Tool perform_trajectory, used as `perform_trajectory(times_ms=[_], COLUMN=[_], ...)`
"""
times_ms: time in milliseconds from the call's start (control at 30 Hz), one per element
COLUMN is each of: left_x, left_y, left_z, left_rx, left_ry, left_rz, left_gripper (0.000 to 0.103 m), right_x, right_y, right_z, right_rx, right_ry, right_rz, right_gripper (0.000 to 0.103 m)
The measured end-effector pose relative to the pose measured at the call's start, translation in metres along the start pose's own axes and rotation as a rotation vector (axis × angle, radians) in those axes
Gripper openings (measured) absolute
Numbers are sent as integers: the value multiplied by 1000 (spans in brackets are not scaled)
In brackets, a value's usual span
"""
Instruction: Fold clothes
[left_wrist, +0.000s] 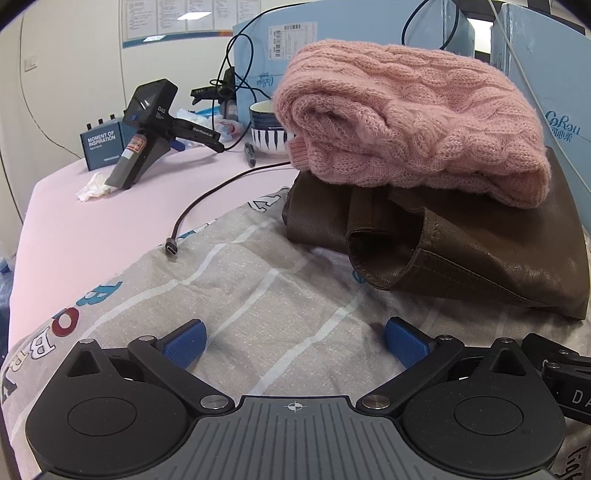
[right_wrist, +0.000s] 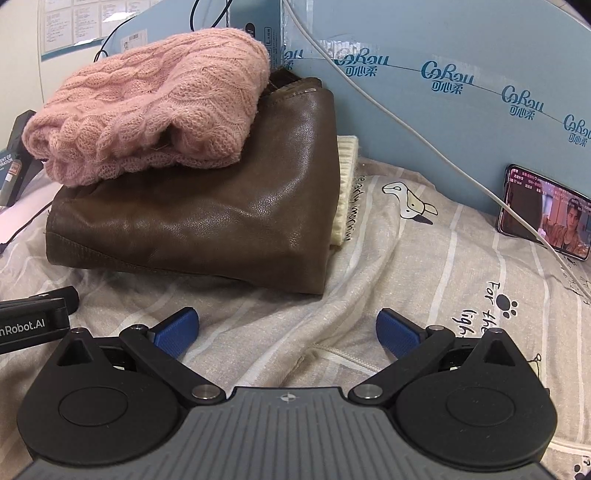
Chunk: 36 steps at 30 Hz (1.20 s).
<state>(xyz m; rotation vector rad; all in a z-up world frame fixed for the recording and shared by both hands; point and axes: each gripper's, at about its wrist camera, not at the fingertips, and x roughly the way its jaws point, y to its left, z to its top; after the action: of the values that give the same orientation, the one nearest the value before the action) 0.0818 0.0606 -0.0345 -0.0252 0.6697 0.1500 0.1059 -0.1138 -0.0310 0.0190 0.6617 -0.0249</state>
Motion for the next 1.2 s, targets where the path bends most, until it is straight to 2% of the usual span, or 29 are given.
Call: perform_trajectory(times_ms=[1200], left_x=[1], left_y=[0], left_z=[0], left_rx=[4], left_ry=[2], left_rz=[-2], left_gripper=[103], right_x=[-1], right_y=[-3], right_z=[1], right_rx=[2], right_ry=[1], right_rz=[6], right_gripper=[103])
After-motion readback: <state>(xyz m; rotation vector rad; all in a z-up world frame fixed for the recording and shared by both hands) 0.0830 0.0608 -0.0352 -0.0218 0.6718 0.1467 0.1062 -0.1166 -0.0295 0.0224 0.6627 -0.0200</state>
